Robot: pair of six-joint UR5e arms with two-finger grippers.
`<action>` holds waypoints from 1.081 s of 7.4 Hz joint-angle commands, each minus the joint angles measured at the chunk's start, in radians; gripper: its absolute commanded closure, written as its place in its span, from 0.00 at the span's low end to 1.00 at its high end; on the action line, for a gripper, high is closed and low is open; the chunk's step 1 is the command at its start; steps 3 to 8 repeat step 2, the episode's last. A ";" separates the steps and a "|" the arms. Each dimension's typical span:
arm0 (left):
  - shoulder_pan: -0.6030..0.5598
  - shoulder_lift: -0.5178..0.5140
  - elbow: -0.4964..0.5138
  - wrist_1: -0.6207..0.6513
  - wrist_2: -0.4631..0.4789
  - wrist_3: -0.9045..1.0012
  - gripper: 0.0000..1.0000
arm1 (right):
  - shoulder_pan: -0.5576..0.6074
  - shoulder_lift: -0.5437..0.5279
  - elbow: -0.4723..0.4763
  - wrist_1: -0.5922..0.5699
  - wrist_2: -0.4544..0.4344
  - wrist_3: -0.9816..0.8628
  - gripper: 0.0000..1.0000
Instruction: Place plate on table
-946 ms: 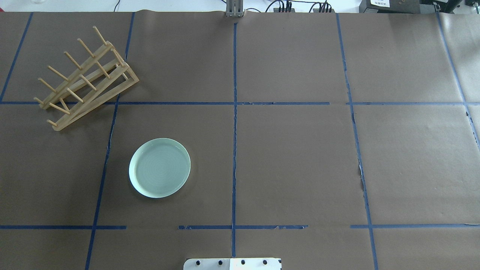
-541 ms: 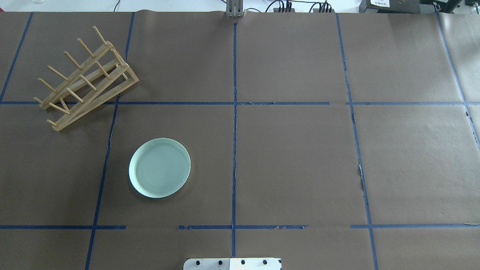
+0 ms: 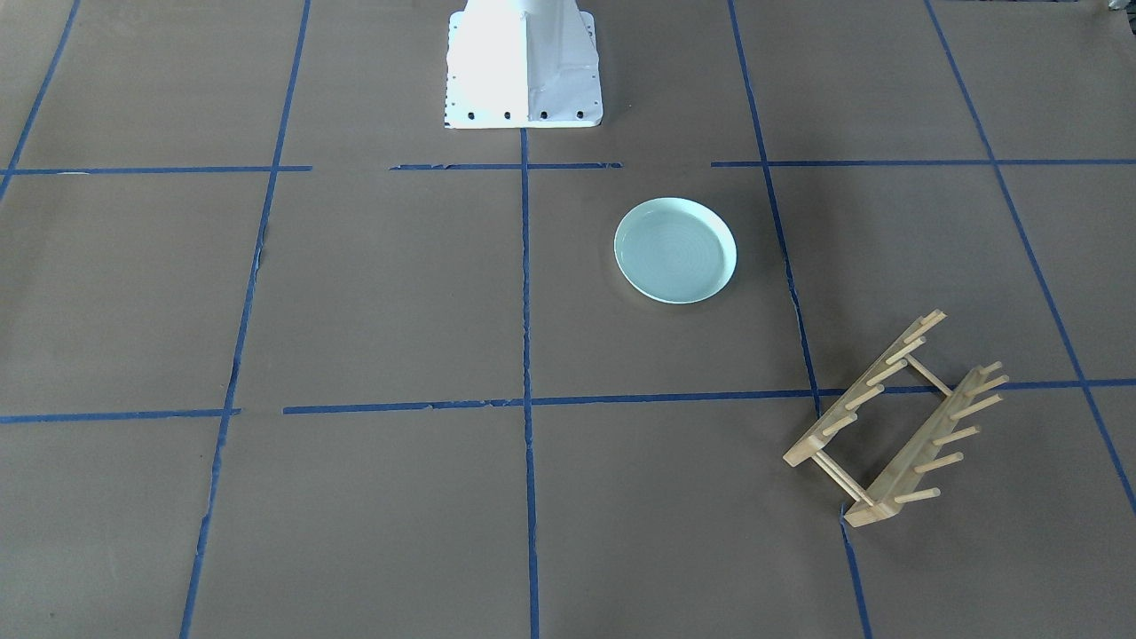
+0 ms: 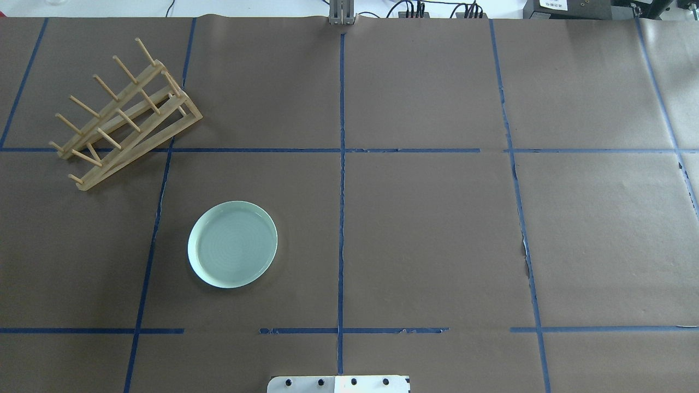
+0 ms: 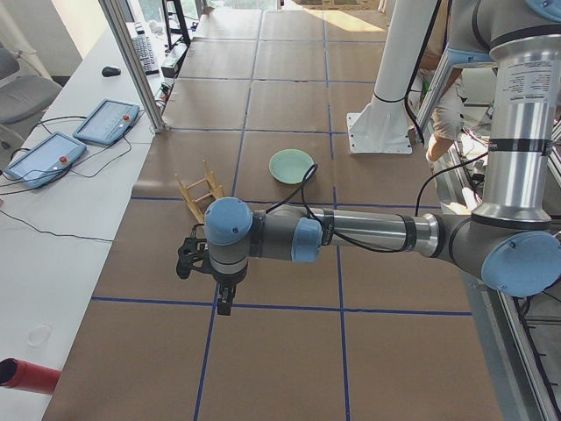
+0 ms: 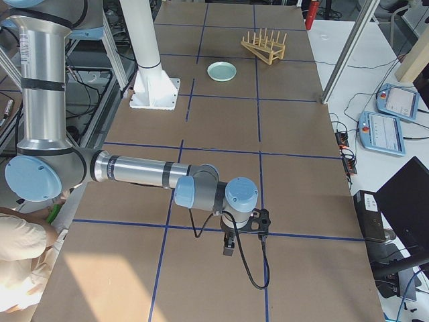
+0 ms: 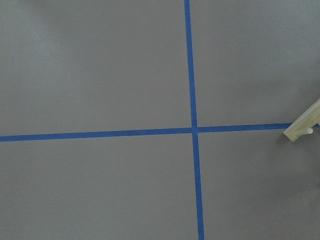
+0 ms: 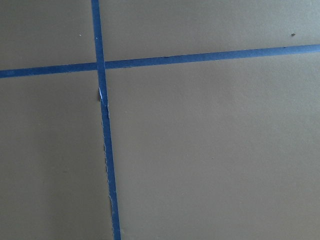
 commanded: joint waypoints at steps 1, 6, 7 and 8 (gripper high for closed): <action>-0.001 0.000 0.001 0.000 0.001 0.000 0.00 | 0.000 0.000 0.000 0.000 0.000 0.000 0.00; 0.001 0.000 0.002 0.000 0.001 0.000 0.00 | 0.000 0.000 0.000 0.000 0.000 0.000 0.00; 0.001 0.000 0.002 0.000 0.001 0.000 0.00 | 0.000 0.000 0.000 0.000 0.000 0.000 0.00; 0.001 0.000 0.002 0.000 0.001 0.000 0.00 | 0.000 0.000 0.000 0.000 0.000 0.000 0.00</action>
